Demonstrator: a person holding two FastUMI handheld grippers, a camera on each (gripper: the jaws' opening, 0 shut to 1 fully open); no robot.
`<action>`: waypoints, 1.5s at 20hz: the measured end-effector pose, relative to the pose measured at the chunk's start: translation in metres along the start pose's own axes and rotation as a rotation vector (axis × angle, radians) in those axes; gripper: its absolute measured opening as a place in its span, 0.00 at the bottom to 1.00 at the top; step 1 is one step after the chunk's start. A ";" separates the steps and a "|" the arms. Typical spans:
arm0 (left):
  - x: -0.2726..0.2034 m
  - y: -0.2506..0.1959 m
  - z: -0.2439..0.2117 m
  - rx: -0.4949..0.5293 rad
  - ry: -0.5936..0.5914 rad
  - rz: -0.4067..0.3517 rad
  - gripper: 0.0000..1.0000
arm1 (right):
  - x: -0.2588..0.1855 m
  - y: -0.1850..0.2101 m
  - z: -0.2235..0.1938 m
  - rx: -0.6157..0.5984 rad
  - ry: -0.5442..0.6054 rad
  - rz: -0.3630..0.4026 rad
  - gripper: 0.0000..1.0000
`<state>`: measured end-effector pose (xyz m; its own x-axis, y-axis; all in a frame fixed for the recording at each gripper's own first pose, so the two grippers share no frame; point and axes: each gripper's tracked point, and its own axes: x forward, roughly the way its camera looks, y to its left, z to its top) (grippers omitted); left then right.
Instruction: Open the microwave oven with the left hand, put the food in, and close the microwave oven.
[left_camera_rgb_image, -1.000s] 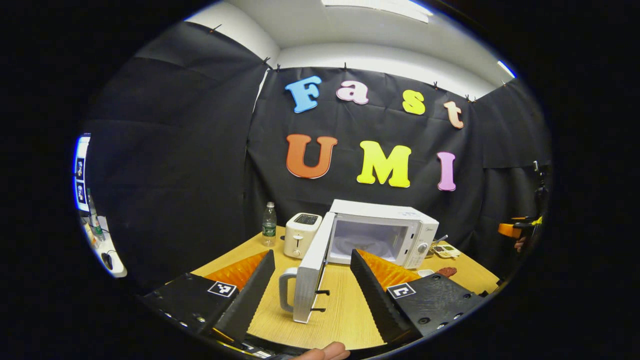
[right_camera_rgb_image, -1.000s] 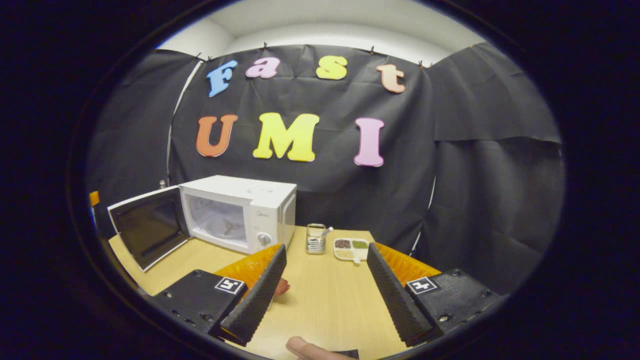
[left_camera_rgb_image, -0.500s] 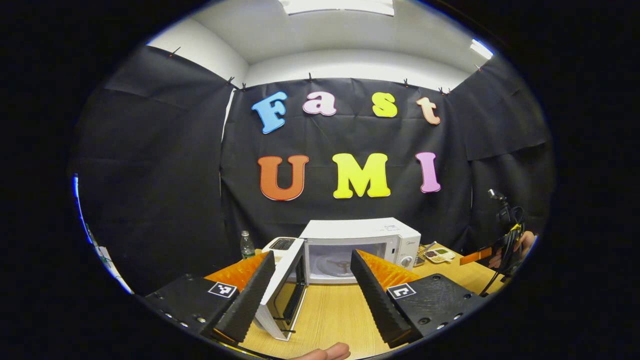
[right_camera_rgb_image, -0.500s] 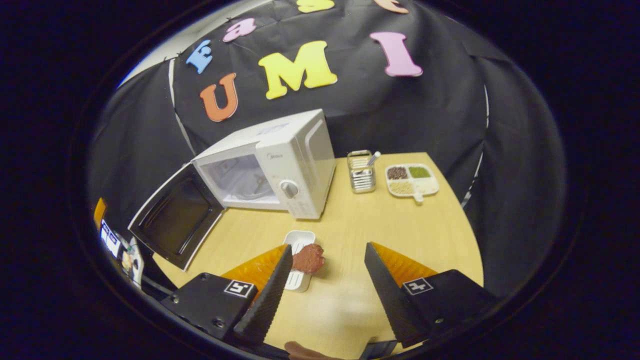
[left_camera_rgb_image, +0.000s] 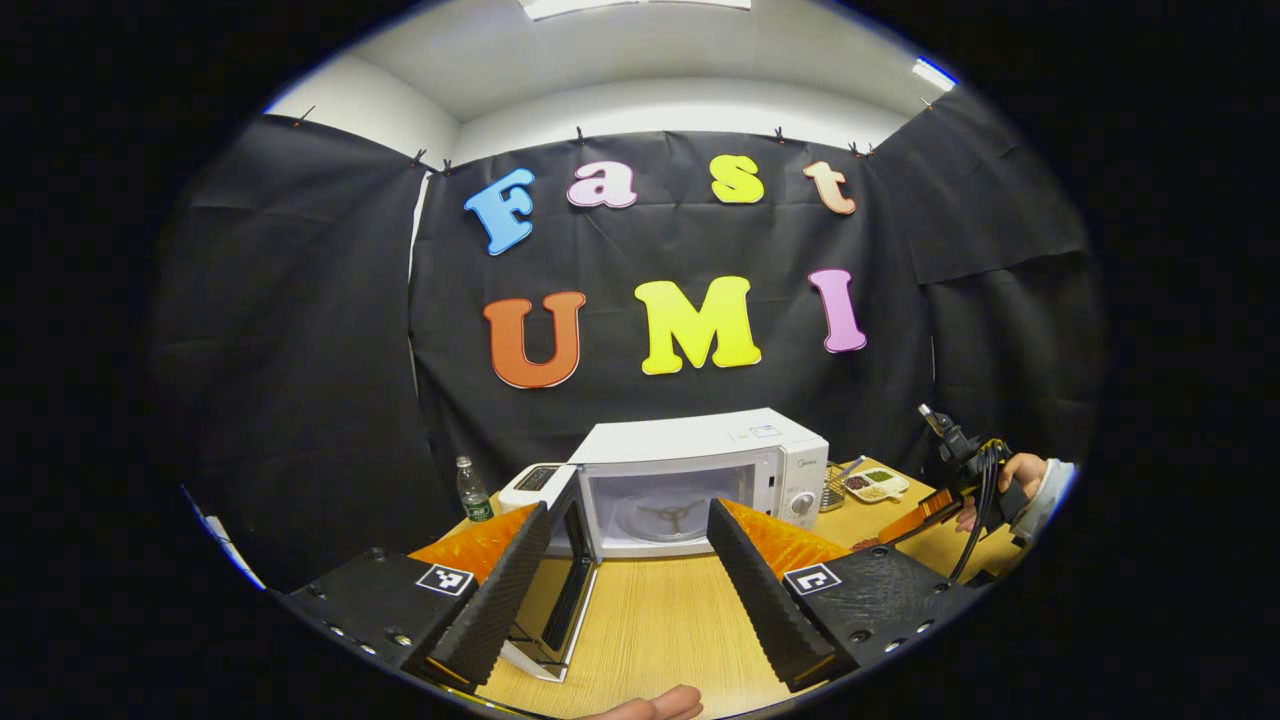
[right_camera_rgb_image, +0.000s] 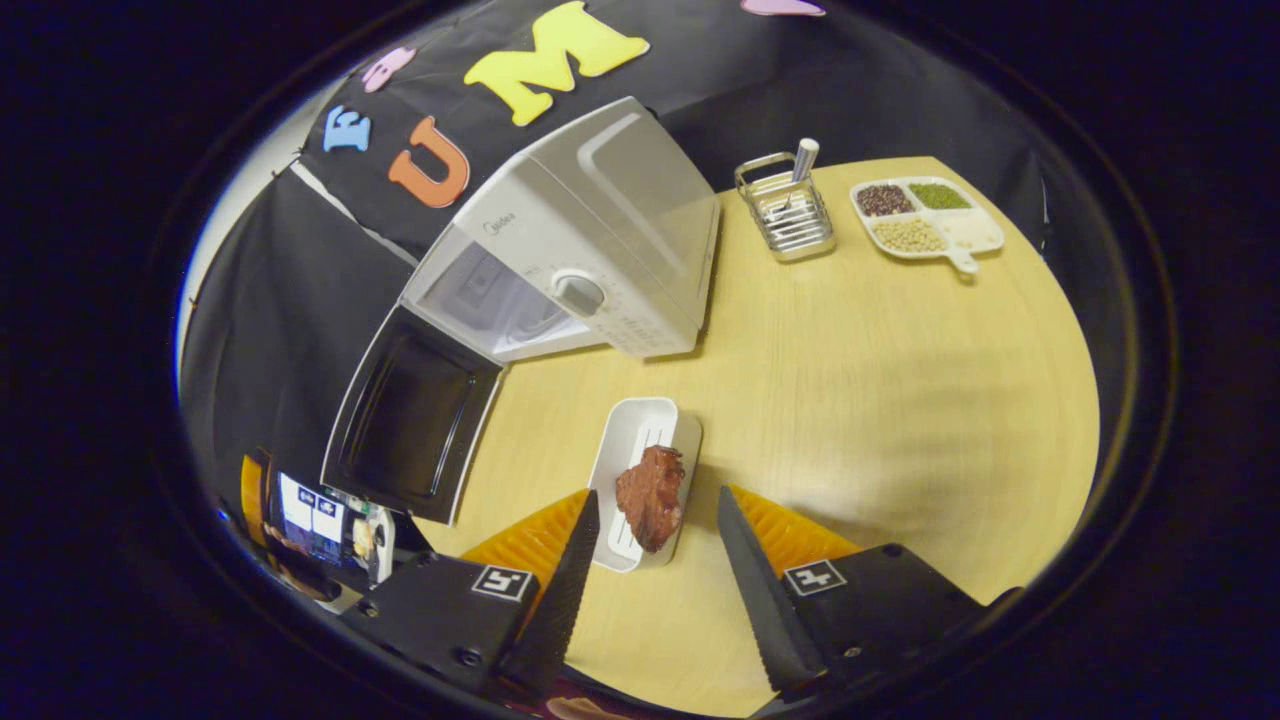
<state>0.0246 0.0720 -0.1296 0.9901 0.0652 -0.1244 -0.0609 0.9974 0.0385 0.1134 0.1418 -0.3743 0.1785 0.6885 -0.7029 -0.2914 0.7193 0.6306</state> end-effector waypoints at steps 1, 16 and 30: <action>0.001 0.001 -0.003 -0.007 0.009 0.004 0.97 | 0.004 0.000 -0.001 0.024 0.011 0.022 0.63; -0.006 0.008 -0.008 -0.036 -0.007 -0.003 0.97 | -0.026 0.021 -0.015 -0.079 -0.108 -0.061 0.11; -0.037 0.038 -0.019 -0.081 -0.051 0.006 0.97 | -0.059 0.126 -0.029 -0.560 -0.473 -0.376 0.11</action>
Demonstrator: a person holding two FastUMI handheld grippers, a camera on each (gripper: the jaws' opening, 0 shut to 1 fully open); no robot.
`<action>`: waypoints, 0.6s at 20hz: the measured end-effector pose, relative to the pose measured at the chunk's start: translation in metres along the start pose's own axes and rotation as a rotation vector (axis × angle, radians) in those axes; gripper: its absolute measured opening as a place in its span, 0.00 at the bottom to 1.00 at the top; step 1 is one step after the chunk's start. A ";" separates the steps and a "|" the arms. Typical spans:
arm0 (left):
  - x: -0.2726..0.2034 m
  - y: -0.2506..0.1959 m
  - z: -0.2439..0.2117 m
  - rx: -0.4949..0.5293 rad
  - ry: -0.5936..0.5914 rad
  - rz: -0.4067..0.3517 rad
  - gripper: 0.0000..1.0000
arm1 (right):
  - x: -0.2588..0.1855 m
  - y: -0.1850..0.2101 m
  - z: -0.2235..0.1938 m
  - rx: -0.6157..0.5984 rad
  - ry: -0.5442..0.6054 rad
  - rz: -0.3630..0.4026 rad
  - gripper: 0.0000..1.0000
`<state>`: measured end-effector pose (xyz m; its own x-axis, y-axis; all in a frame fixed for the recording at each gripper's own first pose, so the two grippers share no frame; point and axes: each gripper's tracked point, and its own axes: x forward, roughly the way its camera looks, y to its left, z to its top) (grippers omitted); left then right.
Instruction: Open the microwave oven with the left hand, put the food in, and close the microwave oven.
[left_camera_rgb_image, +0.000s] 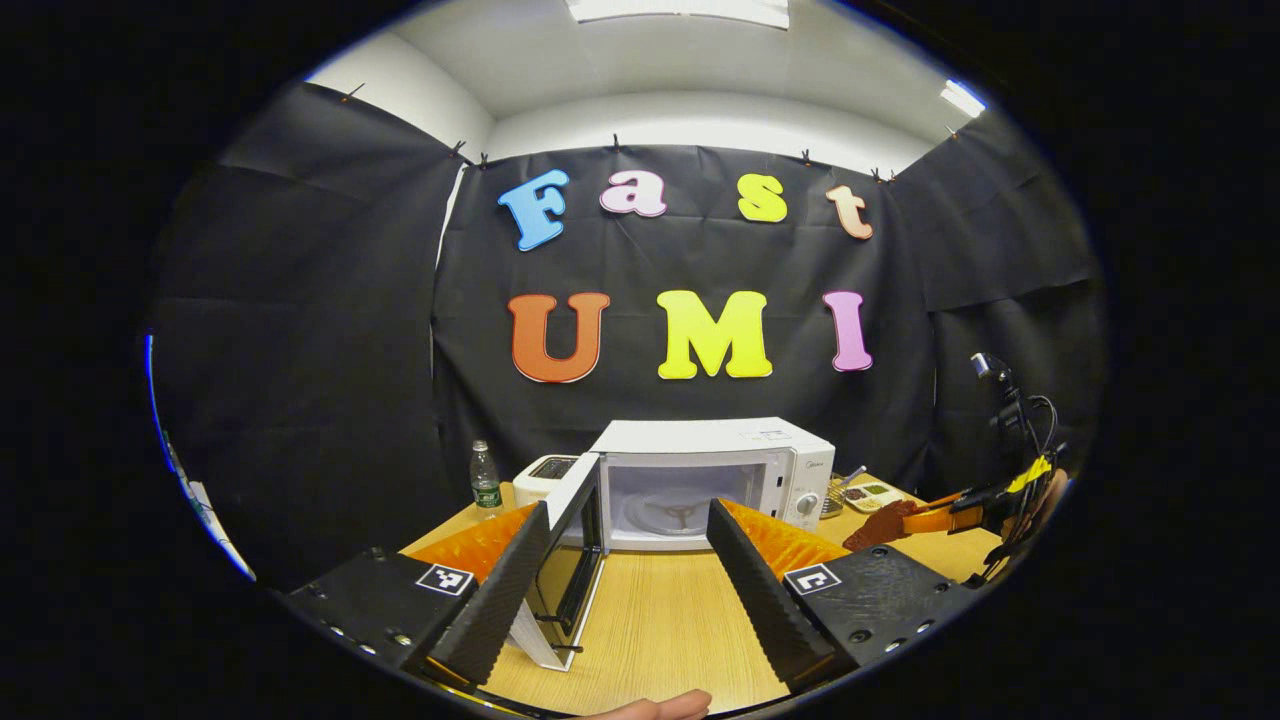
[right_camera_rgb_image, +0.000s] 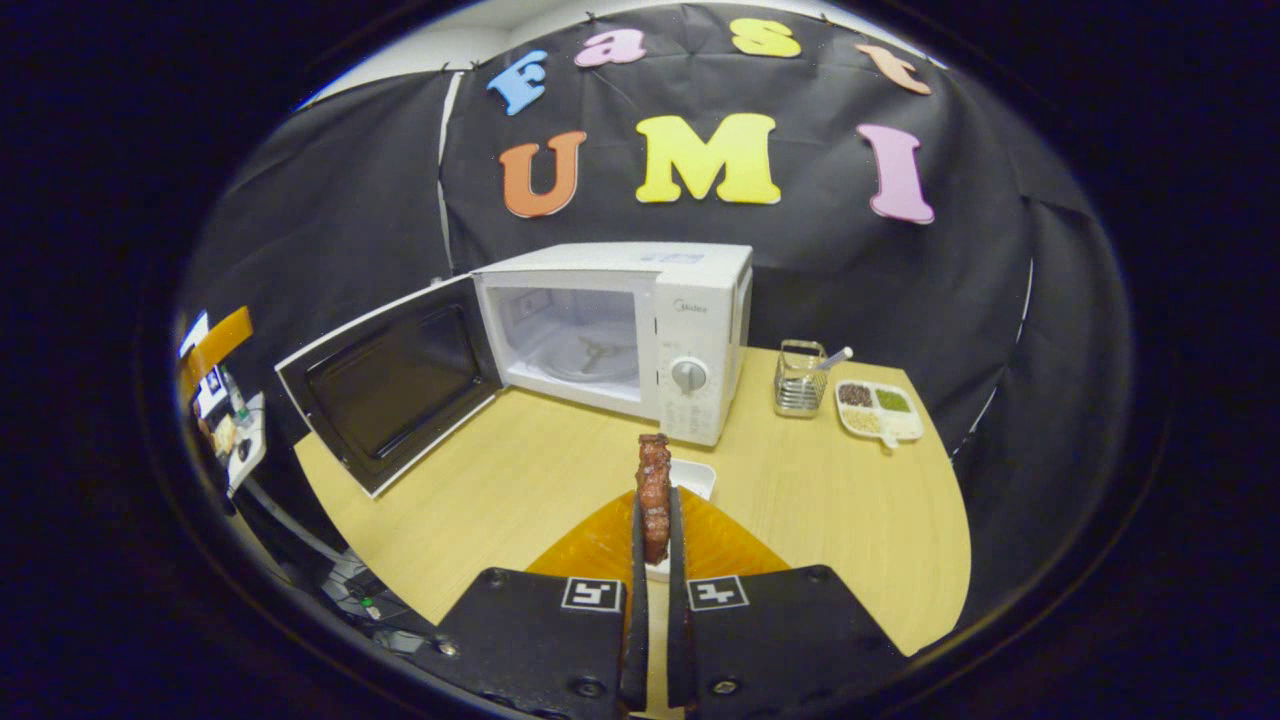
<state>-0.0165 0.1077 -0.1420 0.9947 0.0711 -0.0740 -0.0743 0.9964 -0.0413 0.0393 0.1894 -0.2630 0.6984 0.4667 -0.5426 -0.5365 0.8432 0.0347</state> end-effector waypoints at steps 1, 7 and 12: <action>-0.001 0.003 -0.003 0.001 0.005 0.004 0.97 | 0.001 0.009 0.004 -0.013 -0.032 -0.017 0.11; -0.016 0.023 -0.004 -0.001 -0.011 0.015 0.97 | 0.024 0.055 0.031 -0.020 -0.149 -0.042 0.11; -0.017 0.038 -0.008 -0.017 -0.004 0.032 0.97 | 0.083 0.094 0.046 0.006 -0.179 -0.031 0.11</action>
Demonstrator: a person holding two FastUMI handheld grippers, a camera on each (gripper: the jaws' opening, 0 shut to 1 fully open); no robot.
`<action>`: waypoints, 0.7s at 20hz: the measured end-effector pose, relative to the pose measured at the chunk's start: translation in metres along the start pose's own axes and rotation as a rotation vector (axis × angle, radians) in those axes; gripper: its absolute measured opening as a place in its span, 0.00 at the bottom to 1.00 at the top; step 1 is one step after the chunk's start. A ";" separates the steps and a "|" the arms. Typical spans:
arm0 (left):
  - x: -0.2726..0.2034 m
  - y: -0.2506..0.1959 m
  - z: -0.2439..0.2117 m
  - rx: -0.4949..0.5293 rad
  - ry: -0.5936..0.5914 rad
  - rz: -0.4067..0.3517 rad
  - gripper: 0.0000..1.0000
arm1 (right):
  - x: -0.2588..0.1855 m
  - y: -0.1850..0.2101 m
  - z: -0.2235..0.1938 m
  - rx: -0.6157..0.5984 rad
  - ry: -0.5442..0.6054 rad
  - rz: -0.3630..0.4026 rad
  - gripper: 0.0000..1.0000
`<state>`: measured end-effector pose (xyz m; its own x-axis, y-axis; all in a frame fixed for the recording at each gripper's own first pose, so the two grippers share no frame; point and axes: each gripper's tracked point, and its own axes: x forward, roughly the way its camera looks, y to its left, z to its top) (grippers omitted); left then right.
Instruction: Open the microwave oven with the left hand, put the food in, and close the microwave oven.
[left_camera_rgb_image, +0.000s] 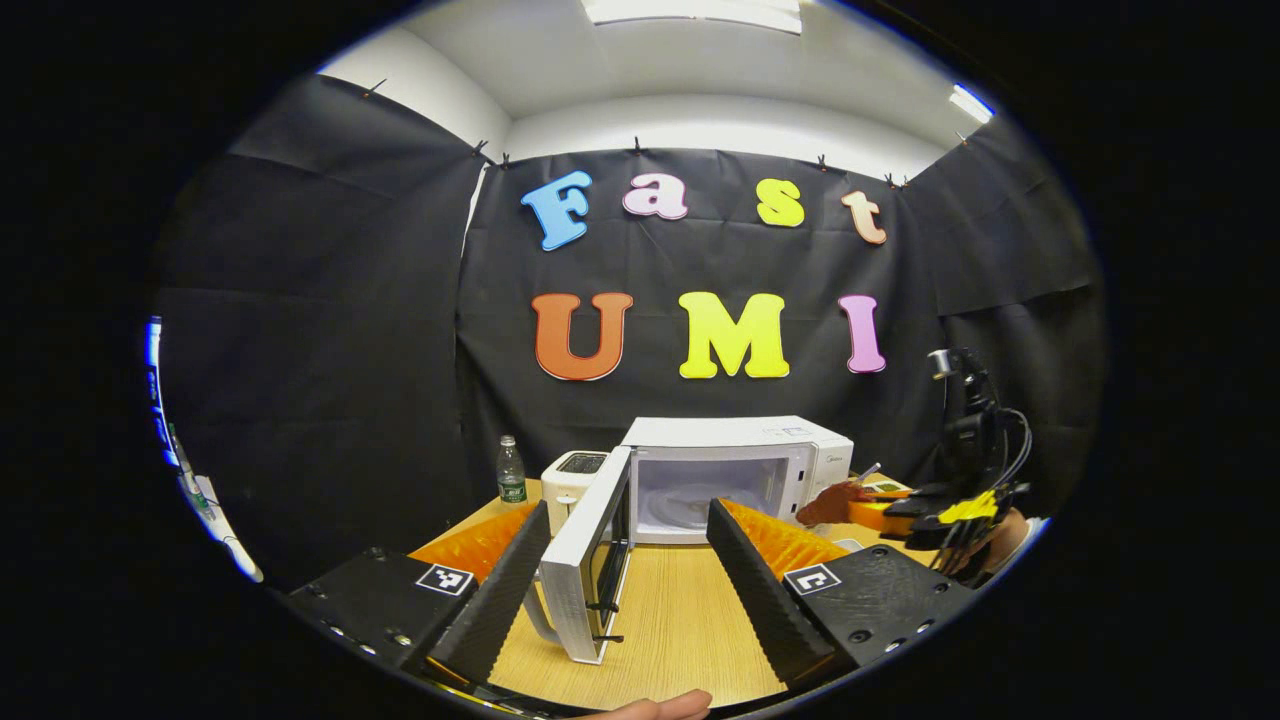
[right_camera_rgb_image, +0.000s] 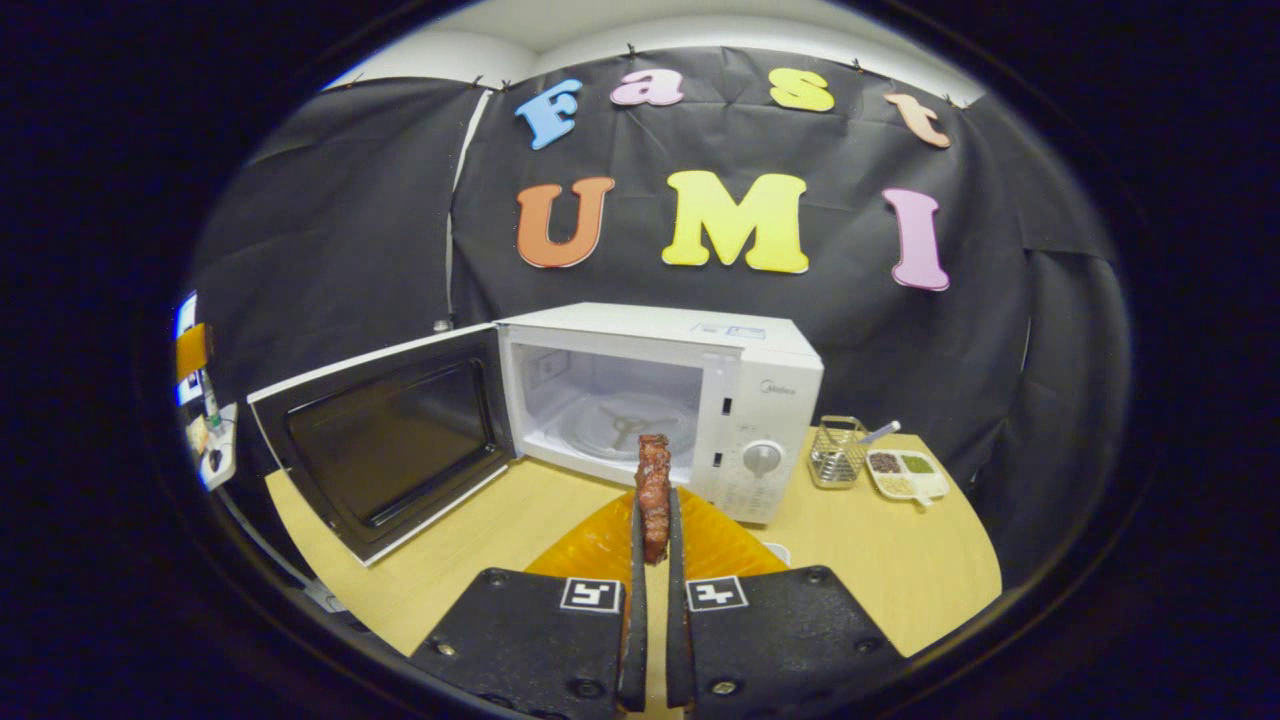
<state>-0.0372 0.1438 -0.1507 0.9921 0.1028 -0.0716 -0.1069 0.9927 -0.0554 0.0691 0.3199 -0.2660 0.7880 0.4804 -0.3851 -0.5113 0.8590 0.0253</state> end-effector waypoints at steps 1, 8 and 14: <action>0.000 0.002 -0.001 0.002 0.001 -0.003 0.97 | 0.012 0.007 0.001 0.010 -0.005 -0.006 0.11; 0.009 0.027 -0.010 -0.018 -0.015 0.022 0.95 | 0.097 0.040 0.016 0.031 -0.095 -0.078 0.11; 0.016 0.040 -0.020 0.000 -0.003 0.050 0.95 | 0.164 0.069 0.028 0.050 -0.121 -0.068 0.11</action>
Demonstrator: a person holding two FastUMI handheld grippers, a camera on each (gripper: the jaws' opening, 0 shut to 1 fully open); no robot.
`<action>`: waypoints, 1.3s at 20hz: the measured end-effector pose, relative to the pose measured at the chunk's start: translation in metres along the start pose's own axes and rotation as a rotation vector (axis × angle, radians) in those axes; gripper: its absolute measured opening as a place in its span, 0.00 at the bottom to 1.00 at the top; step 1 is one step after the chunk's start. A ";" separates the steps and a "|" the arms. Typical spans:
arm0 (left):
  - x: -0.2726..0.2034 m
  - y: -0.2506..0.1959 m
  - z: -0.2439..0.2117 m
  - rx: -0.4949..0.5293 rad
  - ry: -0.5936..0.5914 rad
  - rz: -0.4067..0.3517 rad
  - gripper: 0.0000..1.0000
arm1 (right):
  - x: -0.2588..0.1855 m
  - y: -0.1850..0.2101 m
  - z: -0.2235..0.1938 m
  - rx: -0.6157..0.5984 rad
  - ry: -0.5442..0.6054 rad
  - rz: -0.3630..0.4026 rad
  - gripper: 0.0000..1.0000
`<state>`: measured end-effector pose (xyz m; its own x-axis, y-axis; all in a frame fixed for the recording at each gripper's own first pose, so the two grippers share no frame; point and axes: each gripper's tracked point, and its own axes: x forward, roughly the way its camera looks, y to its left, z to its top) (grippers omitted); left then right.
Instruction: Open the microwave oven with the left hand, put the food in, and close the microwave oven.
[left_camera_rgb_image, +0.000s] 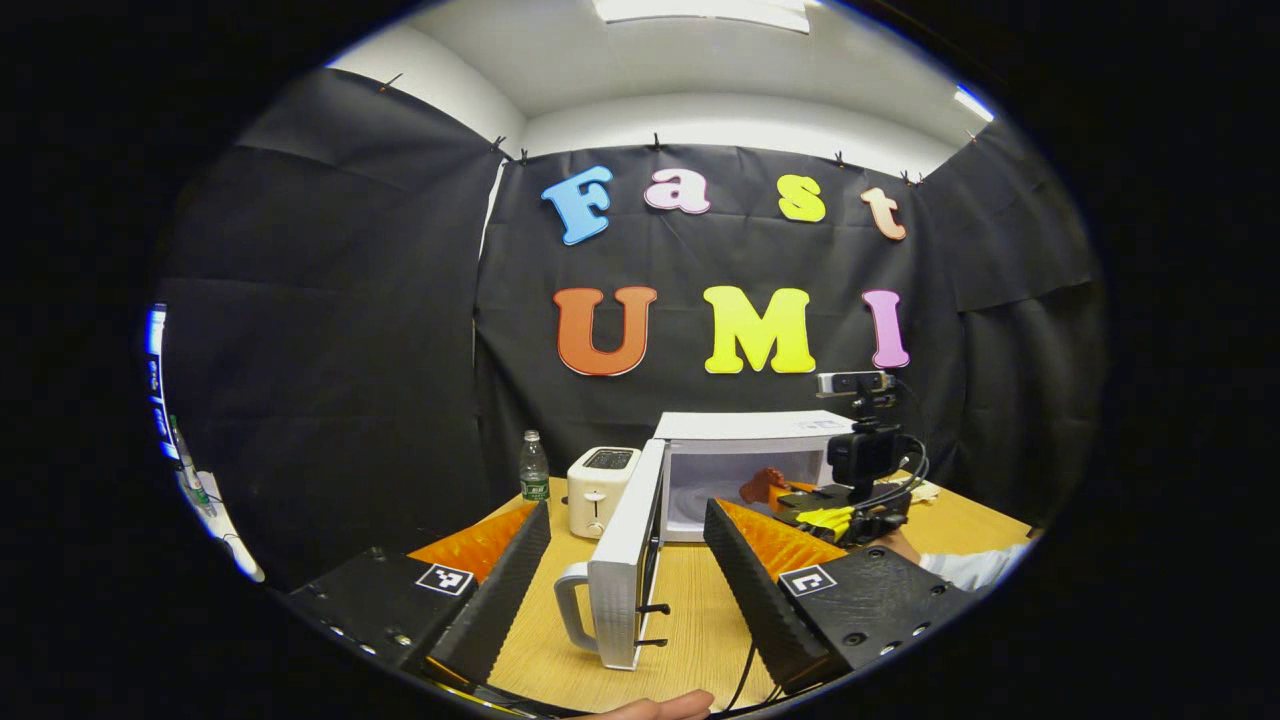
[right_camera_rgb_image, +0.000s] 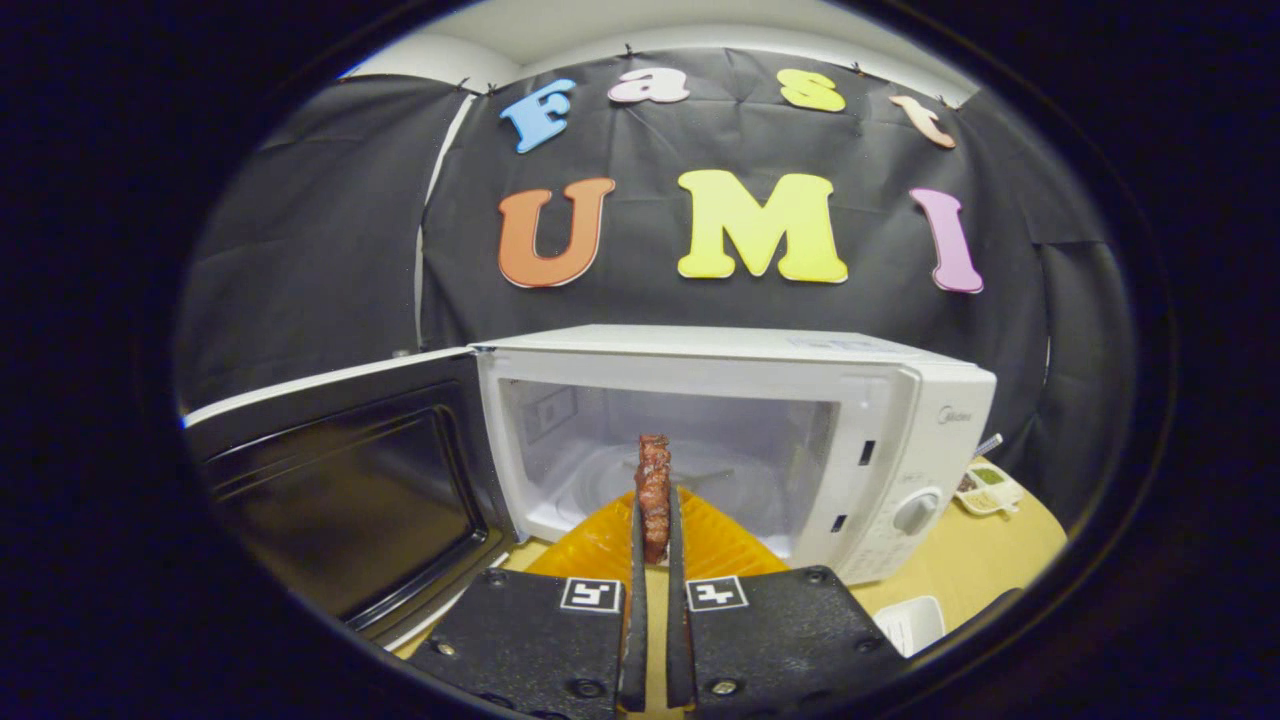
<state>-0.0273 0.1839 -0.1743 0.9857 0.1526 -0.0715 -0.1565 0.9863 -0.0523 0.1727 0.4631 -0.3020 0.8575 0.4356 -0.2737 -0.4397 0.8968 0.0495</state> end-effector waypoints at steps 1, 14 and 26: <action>0.000 0.003 0.000 -0.009 -0.001 0.002 0.95 | 0.011 0.001 -0.001 -0.004 -0.001 -0.006 0.11; 0.015 0.026 -0.019 -0.010 0.037 0.025 0.95 | 0.116 -0.009 -0.005 0.461 -0.032 -0.043 0.20; -0.013 0.032 -0.020 -0.015 0.031 -0.015 0.95 | 0.075 -0.013 -0.009 0.409 -0.055 -0.200 1.00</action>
<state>-0.0466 0.2125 -0.1955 0.9855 0.1355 -0.1018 -0.1428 0.9874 -0.0685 0.2404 0.4838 -0.3323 0.9327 0.2439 -0.2658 -0.1315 0.9159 0.3792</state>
